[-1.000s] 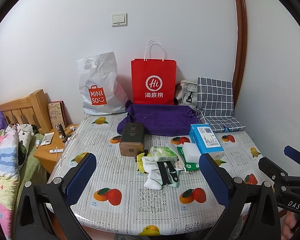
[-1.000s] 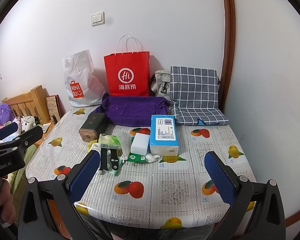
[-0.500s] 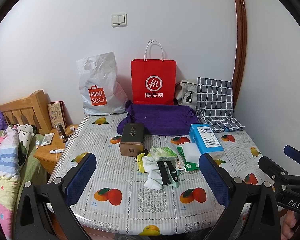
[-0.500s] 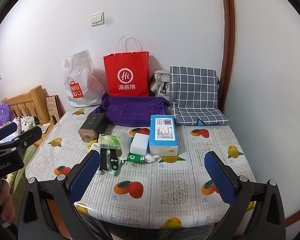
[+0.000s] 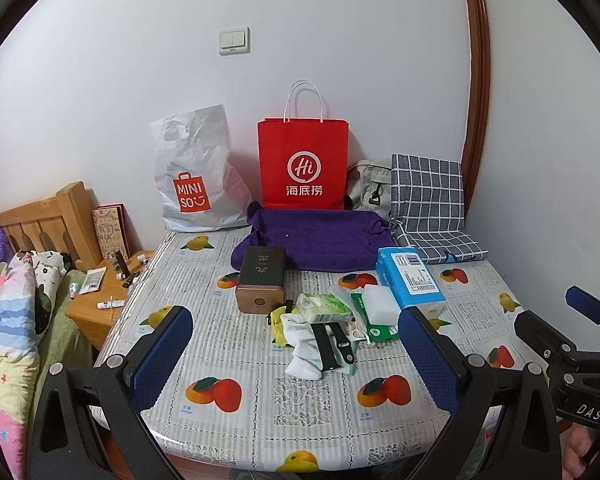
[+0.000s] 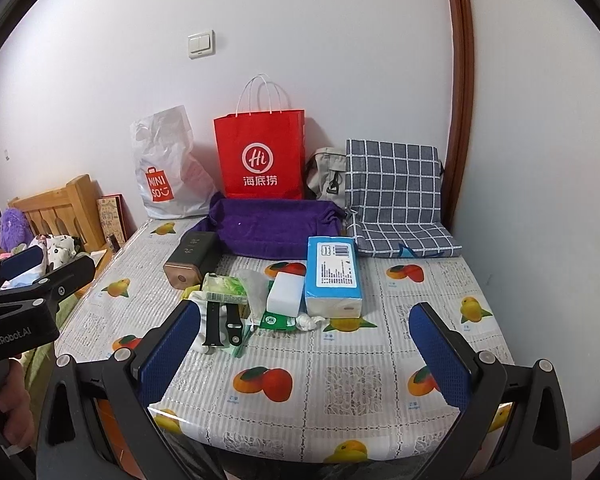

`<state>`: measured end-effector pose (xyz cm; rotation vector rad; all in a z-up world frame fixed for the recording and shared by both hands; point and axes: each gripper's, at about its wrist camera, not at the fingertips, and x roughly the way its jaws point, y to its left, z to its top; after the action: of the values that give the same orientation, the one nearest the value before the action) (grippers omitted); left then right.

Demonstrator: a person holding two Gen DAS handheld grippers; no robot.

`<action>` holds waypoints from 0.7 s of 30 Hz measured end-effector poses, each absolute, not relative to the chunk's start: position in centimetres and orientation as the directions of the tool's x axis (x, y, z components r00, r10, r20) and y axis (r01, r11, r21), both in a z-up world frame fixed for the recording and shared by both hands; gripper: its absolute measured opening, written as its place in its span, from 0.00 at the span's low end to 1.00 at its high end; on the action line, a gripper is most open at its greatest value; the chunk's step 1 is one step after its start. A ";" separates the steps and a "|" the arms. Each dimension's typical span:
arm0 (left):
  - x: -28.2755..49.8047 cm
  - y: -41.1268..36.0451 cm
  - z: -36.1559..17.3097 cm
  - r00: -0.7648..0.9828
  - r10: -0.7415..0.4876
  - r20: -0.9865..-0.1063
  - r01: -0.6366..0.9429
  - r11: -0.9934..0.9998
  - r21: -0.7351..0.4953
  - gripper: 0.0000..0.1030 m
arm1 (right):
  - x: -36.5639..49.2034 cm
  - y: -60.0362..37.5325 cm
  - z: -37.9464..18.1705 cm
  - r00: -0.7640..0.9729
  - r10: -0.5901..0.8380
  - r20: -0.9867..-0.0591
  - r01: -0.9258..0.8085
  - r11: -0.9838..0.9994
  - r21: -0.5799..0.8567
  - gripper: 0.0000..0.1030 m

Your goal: Organize soft objects

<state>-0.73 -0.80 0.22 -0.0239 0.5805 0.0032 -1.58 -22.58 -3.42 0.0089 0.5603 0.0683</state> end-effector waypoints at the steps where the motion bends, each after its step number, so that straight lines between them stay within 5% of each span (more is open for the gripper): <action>1: -0.7 -0.8 0.2 0.836 -0.004 -0.549 -0.010 1.000 -0.022 1.00 | -1.5 -22.6 -3.5 0.845 0.071 -0.530 -0.066 0.997 0.027 0.99; 21: 6.7 0.3 -8.6 0.712 0.029 -0.701 -0.041 0.999 0.000 1.00 | 3.8 -22.9 -11.4 0.763 0.109 -0.637 -0.082 0.994 0.071 0.99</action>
<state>6.73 0.34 -8.57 -0.0161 0.7768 0.0385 3.85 -22.87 -11.41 0.0395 0.6949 0.1040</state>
